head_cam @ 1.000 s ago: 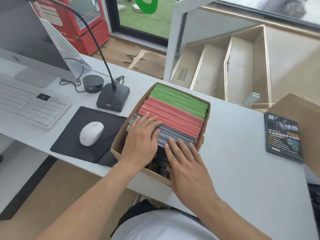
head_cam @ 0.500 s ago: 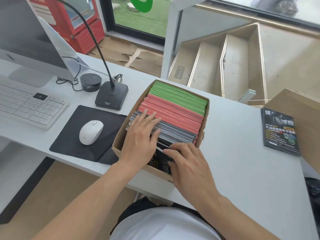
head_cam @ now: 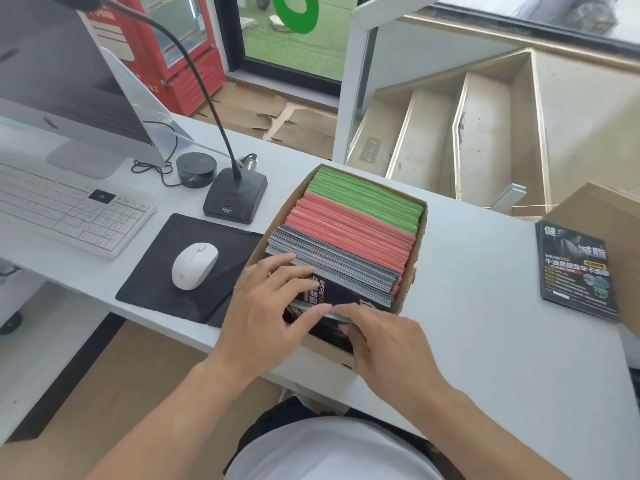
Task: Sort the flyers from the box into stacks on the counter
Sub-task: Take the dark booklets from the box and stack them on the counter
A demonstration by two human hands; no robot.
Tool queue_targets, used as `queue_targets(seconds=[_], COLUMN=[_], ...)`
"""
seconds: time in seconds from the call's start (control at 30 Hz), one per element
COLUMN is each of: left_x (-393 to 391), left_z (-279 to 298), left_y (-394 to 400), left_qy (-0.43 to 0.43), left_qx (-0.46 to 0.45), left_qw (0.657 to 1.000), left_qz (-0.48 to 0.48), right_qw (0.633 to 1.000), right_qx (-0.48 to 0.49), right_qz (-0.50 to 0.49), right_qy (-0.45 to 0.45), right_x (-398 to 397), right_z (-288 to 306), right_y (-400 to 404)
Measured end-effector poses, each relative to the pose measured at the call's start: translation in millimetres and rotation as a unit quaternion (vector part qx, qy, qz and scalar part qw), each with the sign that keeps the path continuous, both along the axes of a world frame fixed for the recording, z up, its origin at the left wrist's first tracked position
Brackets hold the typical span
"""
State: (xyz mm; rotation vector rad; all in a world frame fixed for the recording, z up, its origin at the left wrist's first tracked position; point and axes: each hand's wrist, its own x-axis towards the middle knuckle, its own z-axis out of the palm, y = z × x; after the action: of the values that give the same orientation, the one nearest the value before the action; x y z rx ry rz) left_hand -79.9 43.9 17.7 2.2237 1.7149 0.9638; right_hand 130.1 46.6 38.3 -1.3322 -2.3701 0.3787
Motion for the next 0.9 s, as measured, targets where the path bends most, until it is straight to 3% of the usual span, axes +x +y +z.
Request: queue_targets(seconds=[0.17,0.23,0.3,0.37,0.43,0.53,0.63,0.73,0.8,0.9], left_x=[-12.2,-8.4,4.0,21.8,43.3,78.1,114.7,149.2,169.1,197.1], left_z=[54.9,78.1,96.7,104.4,104.1,95.8,85.8,74.1,58.2,43.2], left_y=[3.3,7.9,10.7,12.8,15.2,20.2,26.4,32.2,39.5,50.6], left_qy=[0.110,0.096,-0.011,-0.200,-0.316,-0.431,-0.501,-0.495,-0.454,-0.444], left_qx=[0.004,-0.008,-0.063,-0.140,-0.168,-0.214,-0.283,-0.342,-0.359,-0.311], left_qw=[0.993,0.995,0.998,0.969,0.932,0.874,0.816,0.798,0.815,0.839], left_qz=[-0.044,-0.021,0.013,0.035,0.052,0.063,0.059,0.009,-0.028,-0.048], right_qw=[0.997,0.991,0.947,0.898,0.858,0.768,0.703,0.702,0.722,0.756], right_qx=[0.044,-0.005,-0.094,-0.132,-0.152,-0.221,-0.311,-0.322,-0.287,-0.227], right_qz=[0.045,0.003,-0.061,-0.099,-0.130,-0.202,-0.244,-0.283,-0.292,-0.257], right_qy=[0.031,0.131,0.300,0.408,0.474,0.566,0.591,0.568,0.558,0.558], right_x=[13.9,21.8,31.6,43.9,58.8,81.3,98.8,117.7,135.9,165.2], right_z=[50.9,72.4,87.3,95.6,97.0,84.2,66.9,52.3,45.6,35.5], right_y=[17.8,23.5,33.4,44.7,51.7,54.1,46.2,38.5,38.6,40.1])
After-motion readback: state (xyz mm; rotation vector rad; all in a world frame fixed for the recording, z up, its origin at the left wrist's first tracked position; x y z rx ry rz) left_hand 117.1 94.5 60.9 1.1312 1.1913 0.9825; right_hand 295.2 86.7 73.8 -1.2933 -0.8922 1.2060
